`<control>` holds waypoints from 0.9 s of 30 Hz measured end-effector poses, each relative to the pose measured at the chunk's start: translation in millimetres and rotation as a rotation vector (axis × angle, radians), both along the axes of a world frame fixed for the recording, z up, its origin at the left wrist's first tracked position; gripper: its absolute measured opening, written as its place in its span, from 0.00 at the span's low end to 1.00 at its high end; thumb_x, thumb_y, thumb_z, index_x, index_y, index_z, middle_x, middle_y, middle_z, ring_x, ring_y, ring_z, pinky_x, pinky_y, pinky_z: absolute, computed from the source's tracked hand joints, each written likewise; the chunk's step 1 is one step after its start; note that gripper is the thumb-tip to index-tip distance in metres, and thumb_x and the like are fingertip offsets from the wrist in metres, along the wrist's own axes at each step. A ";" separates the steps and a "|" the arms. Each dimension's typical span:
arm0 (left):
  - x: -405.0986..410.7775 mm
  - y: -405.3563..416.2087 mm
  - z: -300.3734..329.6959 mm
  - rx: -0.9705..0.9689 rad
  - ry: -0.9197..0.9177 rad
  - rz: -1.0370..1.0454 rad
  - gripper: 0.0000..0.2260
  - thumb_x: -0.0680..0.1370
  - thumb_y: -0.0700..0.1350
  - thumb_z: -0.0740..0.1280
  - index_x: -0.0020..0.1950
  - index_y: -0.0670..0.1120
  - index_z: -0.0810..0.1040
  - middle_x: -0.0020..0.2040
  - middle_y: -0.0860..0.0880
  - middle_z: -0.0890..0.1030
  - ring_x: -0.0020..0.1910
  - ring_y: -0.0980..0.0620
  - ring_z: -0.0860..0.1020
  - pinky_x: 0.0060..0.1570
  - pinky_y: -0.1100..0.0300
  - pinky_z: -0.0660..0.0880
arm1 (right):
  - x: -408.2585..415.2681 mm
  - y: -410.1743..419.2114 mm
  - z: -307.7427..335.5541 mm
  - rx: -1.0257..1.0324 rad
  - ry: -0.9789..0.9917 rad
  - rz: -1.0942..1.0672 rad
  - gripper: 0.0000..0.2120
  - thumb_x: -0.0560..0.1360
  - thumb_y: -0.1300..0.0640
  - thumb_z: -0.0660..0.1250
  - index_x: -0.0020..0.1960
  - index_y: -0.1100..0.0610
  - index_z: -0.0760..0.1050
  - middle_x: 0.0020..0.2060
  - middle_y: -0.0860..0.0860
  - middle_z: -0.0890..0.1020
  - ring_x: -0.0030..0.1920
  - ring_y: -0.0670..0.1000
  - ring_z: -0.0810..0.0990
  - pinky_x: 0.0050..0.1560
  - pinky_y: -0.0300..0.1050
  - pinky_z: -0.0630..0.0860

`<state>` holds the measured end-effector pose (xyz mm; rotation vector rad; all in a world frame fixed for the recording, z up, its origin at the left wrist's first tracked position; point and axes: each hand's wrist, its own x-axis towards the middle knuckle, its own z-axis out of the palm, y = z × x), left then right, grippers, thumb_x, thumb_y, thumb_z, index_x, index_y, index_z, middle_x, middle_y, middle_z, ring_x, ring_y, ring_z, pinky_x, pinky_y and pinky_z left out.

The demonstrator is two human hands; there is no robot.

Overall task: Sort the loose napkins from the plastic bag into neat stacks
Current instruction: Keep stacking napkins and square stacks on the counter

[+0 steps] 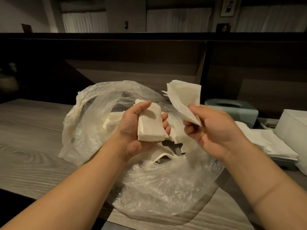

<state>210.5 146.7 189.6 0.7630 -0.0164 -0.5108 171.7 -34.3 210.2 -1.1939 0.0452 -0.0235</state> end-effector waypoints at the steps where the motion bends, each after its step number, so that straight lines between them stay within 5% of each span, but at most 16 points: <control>1: 0.1 -0.6 -0.7 0.023 -0.010 -0.003 0.20 0.76 0.54 0.69 0.60 0.40 0.81 0.53 0.41 0.82 0.47 0.43 0.80 0.50 0.49 0.77 | -2.0 3.3 -1.0 0.005 0.017 0.065 0.08 0.82 0.60 0.65 0.58 0.62 0.79 0.42 0.58 0.86 0.36 0.52 0.83 0.31 0.40 0.74; 4: 1.0 -2.6 -3.6 0.109 -0.093 -0.069 0.28 0.75 0.66 0.65 0.58 0.44 0.87 0.61 0.41 0.83 0.56 0.40 0.82 0.56 0.45 0.78 | -3.0 13.0 -9.7 -0.106 0.056 0.088 0.08 0.80 0.60 0.68 0.57 0.59 0.81 0.48 0.57 0.88 0.46 0.56 0.85 0.36 0.43 0.75; 9: 3.0 -5.6 -7.1 0.182 -0.162 -0.059 0.40 0.72 0.77 0.57 0.67 0.46 0.80 0.61 0.40 0.84 0.57 0.38 0.84 0.56 0.42 0.81 | -1.0 18.2 -18.7 -0.308 0.003 -0.040 0.05 0.79 0.57 0.70 0.55 0.53 0.82 0.44 0.50 0.88 0.48 0.55 0.86 0.50 0.53 0.81; 12: 1.4 -5.2 -8.3 0.198 -0.216 -0.028 0.43 0.68 0.78 0.56 0.69 0.48 0.78 0.63 0.41 0.83 0.60 0.38 0.83 0.55 0.41 0.82 | 0.2 18.9 -21.4 -0.314 0.001 -0.108 0.03 0.79 0.57 0.70 0.52 0.52 0.82 0.44 0.51 0.88 0.45 0.55 0.86 0.44 0.51 0.80; 17: -2.5 -3.6 -12.0 0.205 -0.269 -0.054 0.39 0.64 0.67 0.76 0.67 0.44 0.80 0.63 0.39 0.83 0.60 0.38 0.83 0.58 0.42 0.81 | -4.5 20.8 -19.6 -0.316 0.029 -0.086 0.02 0.79 0.57 0.71 0.50 0.53 0.83 0.39 0.52 0.87 0.32 0.49 0.81 0.31 0.43 0.74; 21: -6.2 -3.7 -9.3 0.228 -0.197 -0.066 0.21 0.71 0.57 0.74 0.55 0.43 0.87 0.53 0.40 0.85 0.52 0.40 0.84 0.61 0.42 0.78 | -11.3 24.6 -15.2 -0.438 0.006 -0.026 0.06 0.77 0.55 0.73 0.46 0.57 0.85 0.34 0.50 0.85 0.28 0.43 0.79 0.25 0.35 0.72; 27: -6.0 -4.2 -2.4 0.162 -0.030 -0.092 0.37 0.69 0.56 0.79 0.74 0.46 0.73 0.67 0.37 0.80 0.65 0.37 0.80 0.65 0.40 0.76 | -5.9 20.9 -19.3 -0.776 -0.117 -0.266 0.16 0.76 0.45 0.72 0.59 0.47 0.71 0.49 0.45 0.77 0.43 0.43 0.78 0.40 0.39 0.76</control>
